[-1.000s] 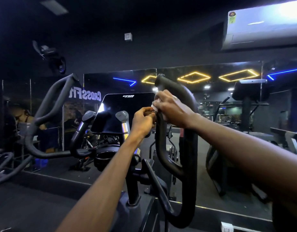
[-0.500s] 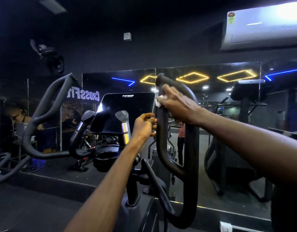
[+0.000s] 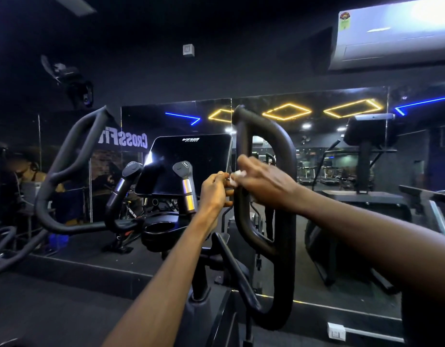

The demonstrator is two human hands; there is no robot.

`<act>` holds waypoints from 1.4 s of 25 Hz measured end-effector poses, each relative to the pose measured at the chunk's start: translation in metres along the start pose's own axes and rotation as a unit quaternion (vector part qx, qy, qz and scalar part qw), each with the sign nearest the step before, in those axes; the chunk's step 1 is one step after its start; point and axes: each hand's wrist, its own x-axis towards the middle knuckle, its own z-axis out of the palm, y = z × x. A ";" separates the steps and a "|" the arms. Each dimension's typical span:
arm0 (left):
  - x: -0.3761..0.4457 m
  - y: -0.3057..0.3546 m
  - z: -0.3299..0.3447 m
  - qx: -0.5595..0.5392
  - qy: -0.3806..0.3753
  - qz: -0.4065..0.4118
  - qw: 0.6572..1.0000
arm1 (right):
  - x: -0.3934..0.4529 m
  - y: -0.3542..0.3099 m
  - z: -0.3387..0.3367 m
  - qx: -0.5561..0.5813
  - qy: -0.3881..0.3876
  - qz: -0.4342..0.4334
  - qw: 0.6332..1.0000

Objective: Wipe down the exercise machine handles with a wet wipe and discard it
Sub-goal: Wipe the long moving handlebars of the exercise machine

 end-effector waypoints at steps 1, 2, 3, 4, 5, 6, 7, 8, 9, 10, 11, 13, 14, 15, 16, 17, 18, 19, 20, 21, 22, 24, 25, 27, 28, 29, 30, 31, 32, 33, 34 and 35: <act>-0.001 -0.001 0.000 -0.002 -0.003 -0.002 1.000 | -0.001 -0.002 0.000 0.005 0.028 0.027 0.999; -0.003 -0.003 0.000 -0.001 -0.002 -0.007 1.000 | -0.002 -0.009 0.001 0.014 0.036 0.013 0.999; -0.004 -0.004 0.000 0.006 0.003 -0.013 1.000 | -0.005 -0.015 0.008 -0.016 0.025 -0.043 0.999; -0.006 -0.006 -0.001 0.018 0.007 -0.019 1.000 | -0.009 -0.023 0.013 -0.039 0.016 -0.096 0.994; -0.008 -0.008 -0.003 0.027 0.006 -0.025 0.999 | -0.013 -0.029 0.016 -0.033 -0.003 -0.101 0.994; -0.011 -0.011 -0.004 0.030 -0.001 -0.031 0.999 | -0.012 -0.028 0.013 -0.018 -0.014 -0.062 0.998; -0.014 -0.014 -0.005 0.026 -0.010 -0.038 0.999 | -0.011 -0.025 0.011 -0.009 -0.002 -0.018 1.000; -0.016 -0.015 -0.006 0.018 -0.014 -0.045 0.999 | -0.011 -0.024 0.010 -0.005 0.012 0.002 1.000; -0.018 -0.016 -0.007 0.010 -0.011 -0.051 0.999 | -0.012 -0.026 0.009 -0.001 0.001 -0.017 1.000; -0.020 -0.017 -0.007 0.003 -0.004 -0.058 0.998 | -0.014 -0.028 0.011 -0.008 -0.024 -0.062 0.998; -0.022 -0.017 -0.008 -0.002 0.002 -0.065 0.998 | -0.018 -0.031 0.011 0.011 -0.034 -0.090 0.995; -0.026 -0.018 -0.009 -0.007 0.001 -0.078 0.997 | -0.020 -0.033 0.004 0.049 -0.052 -0.026 0.997; -0.029 -0.019 -0.009 -0.008 -0.003 -0.085 0.996 | -0.022 -0.033 0.003 0.066 -0.039 0.008 0.997; -0.032 -0.021 -0.008 -0.013 -0.003 -0.090 0.996 | -0.025 -0.035 0.003 0.073 -0.043 0.008 0.996; -0.035 -0.022 -0.007 -0.024 0.000 -0.095 0.995 | -0.028 -0.039 0.007 0.057 -0.064 -0.030 0.996; -0.037 -0.023 -0.007 -0.034 0.004 -0.098 0.995 | -0.035 -0.045 0.012 0.041 -0.086 -0.066 0.993; -0.040 -0.024 -0.006 -0.044 0.005 -0.100 0.994 | -0.043 -0.050 0.015 0.046 -0.097 -0.077 0.991; -0.042 -0.026 -0.007 -0.054 0.003 -0.102 0.993 | -0.051 -0.054 0.014 0.061 -0.107 -0.058 0.991; -0.045 -0.029 -0.006 -0.060 -0.001 -0.104 0.993 | -0.060 -0.056 0.016 0.071 -0.119 -0.046 0.989; -0.048 -0.031 -0.006 -0.057 -0.004 -0.104 0.993 | -0.068 -0.058 0.016 0.074 -0.137 -0.042 0.987; -0.050 -0.033 -0.007 -0.045 -0.008 -0.101 0.994 | -0.076 -0.059 0.016 0.063 -0.163 -0.050 0.983; -0.053 -0.037 -0.010 -0.022 -0.015 -0.092 0.995 | -0.079 -0.064 0.013 0.043 -0.192 -0.052 0.979; -0.054 -0.038 -0.011 -0.019 -0.015 -0.092 0.995 | -0.075 -0.067 0.011 0.045 -0.195 -0.040 0.979; -0.056 -0.039 -0.012 -0.020 -0.017 -0.099 0.995 | -0.068 -0.069 0.006 0.056 -0.169 -0.009 0.984; -0.058 -0.040 -0.013 -0.018 -0.023 -0.102 0.994 | -0.068 -0.069 0.004 0.062 -0.164 -0.003 0.984; -0.060 -0.041 -0.015 -0.014 -0.030 -0.104 0.994 | -0.071 -0.068 0.003 0.064 -0.175 -0.007 0.982; -0.062 -0.043 -0.017 -0.010 -0.037 -0.106 0.994 | -0.075 -0.067 0.001 0.065 -0.196 -0.013 0.978; -0.065 -0.045 -0.020 -0.009 -0.040 -0.108 0.993 | -0.078 -0.068 -0.001 0.070 -0.215 -0.010 0.974; -0.068 -0.048 -0.022 -0.009 -0.041 -0.109 0.993 | -0.080 -0.070 -0.002 0.081 -0.215 0.012 0.973; -0.072 -0.050 -0.024 -0.010 -0.044 -0.110 0.993 | -0.079 -0.072 -0.002 0.095 -0.195 0.051 0.975; -0.077 -0.051 -0.025 -0.012 -0.049 -0.109 0.993 | -0.076 -0.075 0.000 0.111 -0.165 0.097 0.975; -0.081 -0.053 -0.026 -0.015 -0.058 -0.108 0.992 | -0.073 -0.079 0.003 0.127 -0.145 0.138 0.971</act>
